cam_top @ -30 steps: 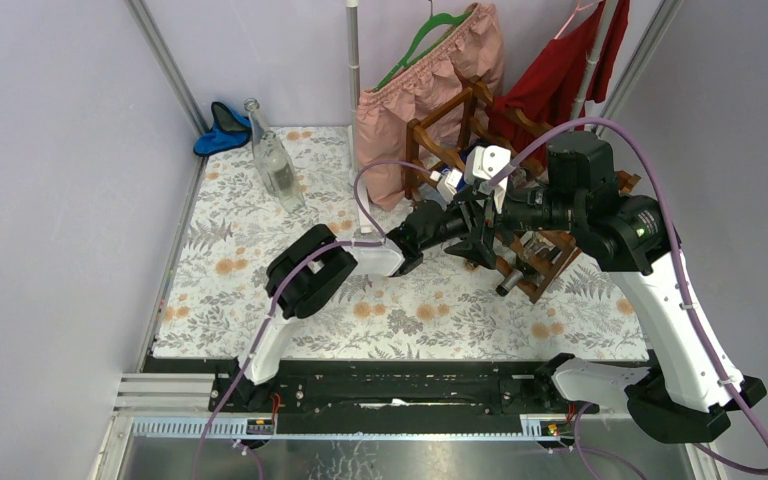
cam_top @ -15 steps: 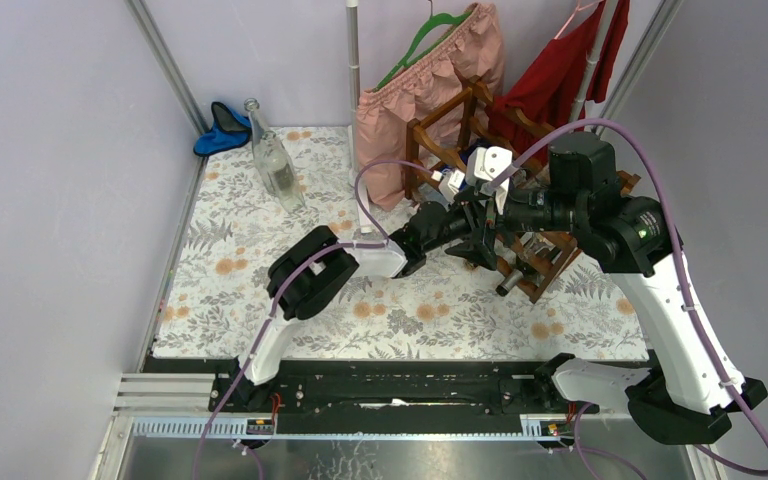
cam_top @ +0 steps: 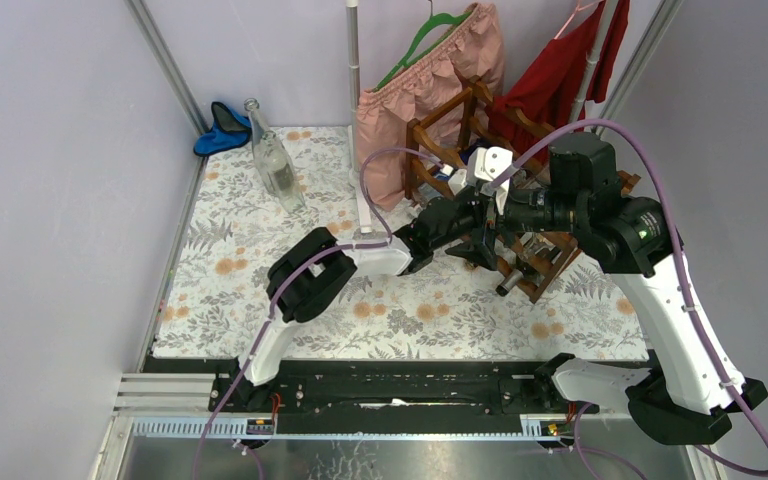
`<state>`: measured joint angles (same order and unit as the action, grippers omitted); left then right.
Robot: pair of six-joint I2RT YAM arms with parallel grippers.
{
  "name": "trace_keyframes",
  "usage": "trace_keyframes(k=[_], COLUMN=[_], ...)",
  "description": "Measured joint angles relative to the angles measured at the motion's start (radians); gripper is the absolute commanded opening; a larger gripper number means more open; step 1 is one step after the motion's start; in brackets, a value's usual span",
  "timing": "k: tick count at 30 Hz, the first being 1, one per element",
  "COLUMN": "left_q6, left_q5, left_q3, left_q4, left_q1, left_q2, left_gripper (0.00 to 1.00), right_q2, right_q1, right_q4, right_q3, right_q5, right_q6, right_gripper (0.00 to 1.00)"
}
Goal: Put the wine bottle on the wine rack
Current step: Place the wine bottle in the wine rack.
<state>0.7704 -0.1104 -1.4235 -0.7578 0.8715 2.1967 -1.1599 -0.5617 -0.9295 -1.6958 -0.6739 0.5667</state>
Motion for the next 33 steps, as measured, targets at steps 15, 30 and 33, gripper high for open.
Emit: trace_keyframes(k=[15,30,33], left_q6=[-0.299,-0.430,-0.437], left_q5=[0.164,0.253,0.262], left_q3=[-0.023,-0.034,-0.035], left_q4=[0.122,0.168,0.175], left_q1=[0.061,0.088,0.090], left_q2=[-0.030,-0.038,-0.041], left_gripper=[0.09,0.40,0.43], right_q2=[0.000,0.003,0.004], right_q1=[0.000,0.002,0.002], right_q4=[0.000,0.000,0.000], right_q3=[0.008,0.013,0.014], right_q5=[0.000,-0.001,-0.001], right_q6=[0.000,0.000,0.000], right_gripper=[1.00,1.00,1.00])
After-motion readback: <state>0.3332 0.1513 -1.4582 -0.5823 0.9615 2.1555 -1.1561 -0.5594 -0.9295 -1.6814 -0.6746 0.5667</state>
